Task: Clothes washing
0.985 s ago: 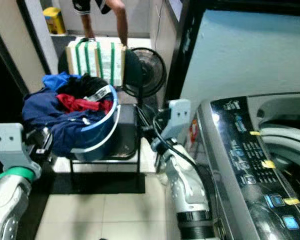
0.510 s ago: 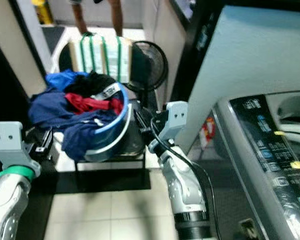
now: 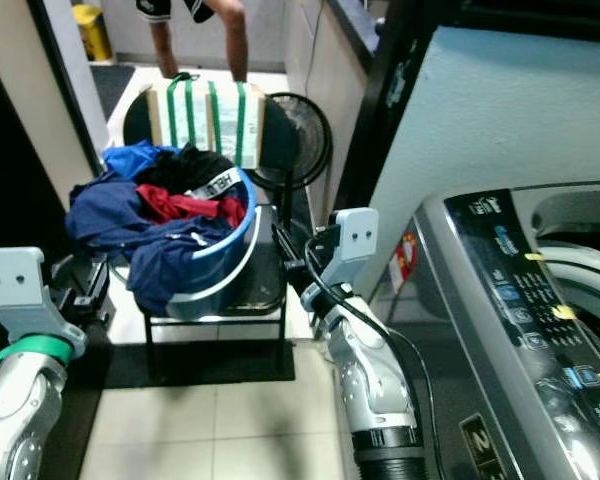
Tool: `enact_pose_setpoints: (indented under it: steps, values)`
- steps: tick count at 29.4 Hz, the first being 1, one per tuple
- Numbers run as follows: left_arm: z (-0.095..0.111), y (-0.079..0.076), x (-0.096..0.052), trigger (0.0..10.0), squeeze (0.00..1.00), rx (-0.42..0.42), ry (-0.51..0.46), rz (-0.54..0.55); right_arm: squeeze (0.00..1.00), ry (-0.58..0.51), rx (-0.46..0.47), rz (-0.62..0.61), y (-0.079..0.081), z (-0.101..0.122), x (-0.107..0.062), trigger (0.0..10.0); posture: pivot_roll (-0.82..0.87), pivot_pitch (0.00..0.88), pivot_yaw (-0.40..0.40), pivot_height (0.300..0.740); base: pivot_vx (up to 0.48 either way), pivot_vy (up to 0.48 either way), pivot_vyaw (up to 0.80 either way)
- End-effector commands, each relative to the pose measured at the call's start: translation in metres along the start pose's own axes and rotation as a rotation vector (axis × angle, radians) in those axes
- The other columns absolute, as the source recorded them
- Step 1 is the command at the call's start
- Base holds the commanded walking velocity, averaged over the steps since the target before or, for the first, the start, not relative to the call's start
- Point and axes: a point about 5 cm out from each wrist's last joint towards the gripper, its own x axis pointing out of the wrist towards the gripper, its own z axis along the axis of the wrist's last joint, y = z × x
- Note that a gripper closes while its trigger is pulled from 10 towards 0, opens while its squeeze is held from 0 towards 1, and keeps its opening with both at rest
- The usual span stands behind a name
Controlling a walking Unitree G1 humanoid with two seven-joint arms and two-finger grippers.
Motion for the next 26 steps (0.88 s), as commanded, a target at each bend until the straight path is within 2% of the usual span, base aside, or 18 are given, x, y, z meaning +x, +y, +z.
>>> enact_pose_setpoints:
  steps: [1,8,17,26]
  values:
    - [-0.009,0.001,-0.002,10.0,0.00,-0.005,0.034,0.010,0.00,0.037,-0.016,-0.016,-0.004,-0.009,-0.004,10.0,0.13,0.042,0.013,0.740,0.000,0.000,0.00]
    - [-0.017,0.000,-0.001,10.0,0.00,0.016,0.052,0.001,0.00,0.085,-0.069,0.006,-0.004,-0.020,-0.008,10.0,0.13,0.043,0.010,0.740,0.000,0.000,0.00]
    - [-0.008,-0.002,0.003,10.0,0.00,-0.007,0.021,-0.007,0.00,0.113,-0.106,0.056,0.002,-0.025,-0.012,10.0,0.13,0.046,0.011,0.740,0.398,0.000,0.78]
    - [-0.008,-0.002,0.001,10.0,0.00,-0.010,0.009,-0.016,0.00,0.099,-0.075,0.071,0.002,-0.022,-0.008,10.0,0.13,0.044,0.012,0.740,0.435,0.000,0.71]
